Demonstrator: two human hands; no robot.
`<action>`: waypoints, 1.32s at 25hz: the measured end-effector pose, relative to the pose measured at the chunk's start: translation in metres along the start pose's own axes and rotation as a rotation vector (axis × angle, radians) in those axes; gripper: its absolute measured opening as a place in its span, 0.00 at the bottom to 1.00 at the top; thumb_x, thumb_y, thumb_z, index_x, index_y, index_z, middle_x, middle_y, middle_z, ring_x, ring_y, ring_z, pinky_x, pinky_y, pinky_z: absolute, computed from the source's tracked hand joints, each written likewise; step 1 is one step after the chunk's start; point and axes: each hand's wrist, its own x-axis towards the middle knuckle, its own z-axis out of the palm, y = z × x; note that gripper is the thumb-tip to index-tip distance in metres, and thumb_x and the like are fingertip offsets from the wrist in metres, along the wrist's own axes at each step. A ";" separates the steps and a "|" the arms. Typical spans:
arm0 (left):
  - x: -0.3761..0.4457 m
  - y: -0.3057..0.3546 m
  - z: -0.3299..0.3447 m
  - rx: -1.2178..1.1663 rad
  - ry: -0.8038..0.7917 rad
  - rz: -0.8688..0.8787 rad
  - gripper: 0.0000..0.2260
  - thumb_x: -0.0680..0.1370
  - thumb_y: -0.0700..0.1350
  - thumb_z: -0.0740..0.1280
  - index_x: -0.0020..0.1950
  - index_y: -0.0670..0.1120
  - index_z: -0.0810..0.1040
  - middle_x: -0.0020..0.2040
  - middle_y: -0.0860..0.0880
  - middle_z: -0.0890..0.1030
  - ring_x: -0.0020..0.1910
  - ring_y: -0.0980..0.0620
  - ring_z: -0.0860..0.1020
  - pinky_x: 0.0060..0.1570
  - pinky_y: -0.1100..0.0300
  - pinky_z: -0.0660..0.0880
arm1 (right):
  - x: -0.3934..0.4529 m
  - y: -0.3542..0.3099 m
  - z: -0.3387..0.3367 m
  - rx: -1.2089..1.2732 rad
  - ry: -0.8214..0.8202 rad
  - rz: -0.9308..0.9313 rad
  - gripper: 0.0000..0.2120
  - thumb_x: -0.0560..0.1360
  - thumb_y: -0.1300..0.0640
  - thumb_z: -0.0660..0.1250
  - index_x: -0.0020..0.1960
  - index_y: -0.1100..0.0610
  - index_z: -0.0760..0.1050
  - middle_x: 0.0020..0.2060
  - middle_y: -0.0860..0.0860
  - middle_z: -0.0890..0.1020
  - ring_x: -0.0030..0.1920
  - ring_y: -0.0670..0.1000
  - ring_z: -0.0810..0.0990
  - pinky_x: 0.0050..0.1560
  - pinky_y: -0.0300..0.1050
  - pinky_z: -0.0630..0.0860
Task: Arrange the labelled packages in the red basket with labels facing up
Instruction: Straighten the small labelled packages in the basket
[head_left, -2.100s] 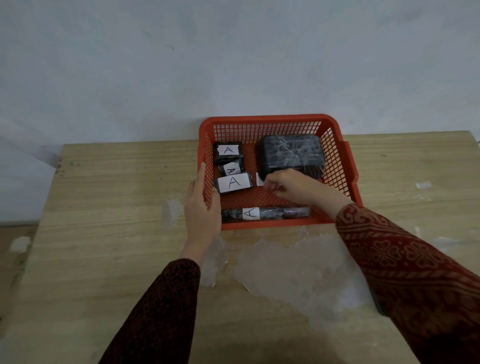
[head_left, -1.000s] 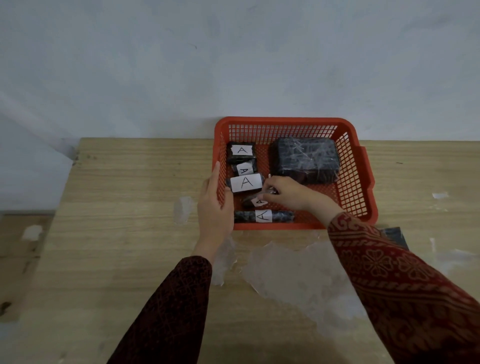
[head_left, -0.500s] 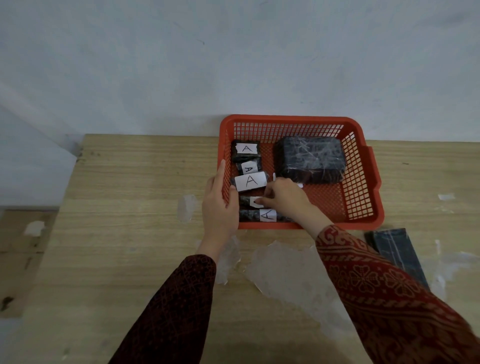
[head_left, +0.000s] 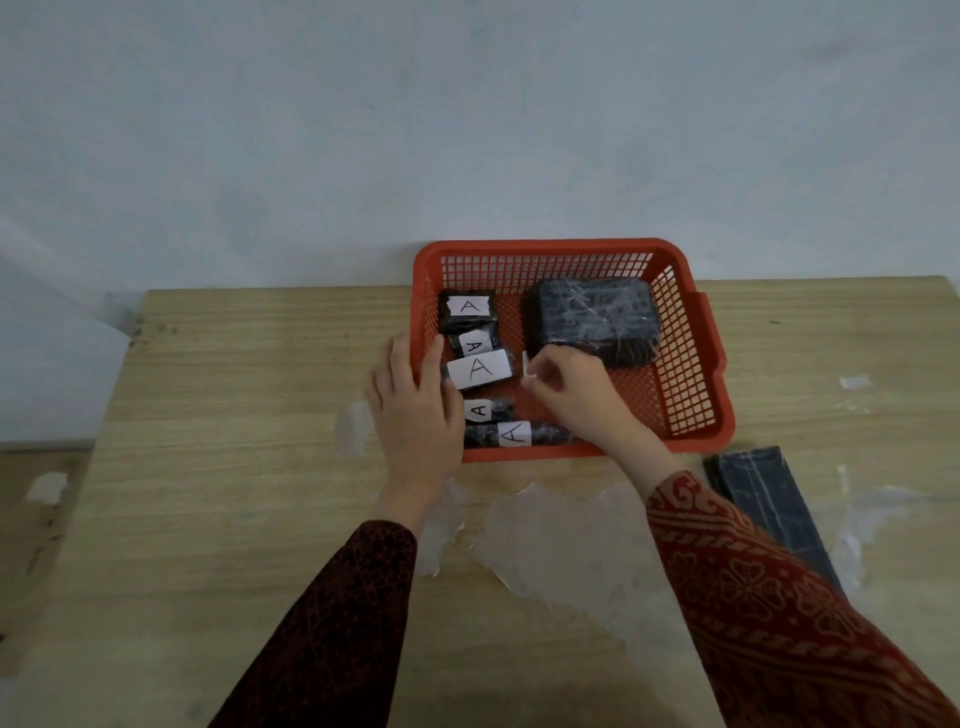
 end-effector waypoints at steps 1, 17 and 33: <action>0.001 0.003 -0.001 0.074 0.014 0.087 0.19 0.78 0.43 0.62 0.69 0.44 0.72 0.71 0.39 0.69 0.72 0.39 0.65 0.69 0.40 0.61 | -0.005 0.007 -0.011 0.003 0.089 -0.001 0.05 0.73 0.59 0.69 0.48 0.58 0.77 0.45 0.52 0.78 0.45 0.49 0.76 0.47 0.39 0.71; 0.051 0.082 0.067 -0.351 -0.356 -0.169 0.22 0.79 0.46 0.62 0.72 0.43 0.67 0.64 0.40 0.77 0.63 0.41 0.73 0.65 0.45 0.69 | -0.012 0.072 -0.063 -0.015 0.207 0.066 0.38 0.69 0.59 0.74 0.73 0.55 0.59 0.69 0.56 0.70 0.67 0.55 0.66 0.69 0.52 0.64; 0.057 0.079 0.054 -0.729 -0.369 -0.313 0.29 0.77 0.47 0.67 0.75 0.48 0.59 0.69 0.44 0.71 0.68 0.49 0.70 0.67 0.48 0.70 | 0.031 0.067 -0.077 0.029 0.430 0.113 0.31 0.72 0.61 0.70 0.71 0.59 0.60 0.67 0.60 0.68 0.63 0.52 0.69 0.62 0.40 0.65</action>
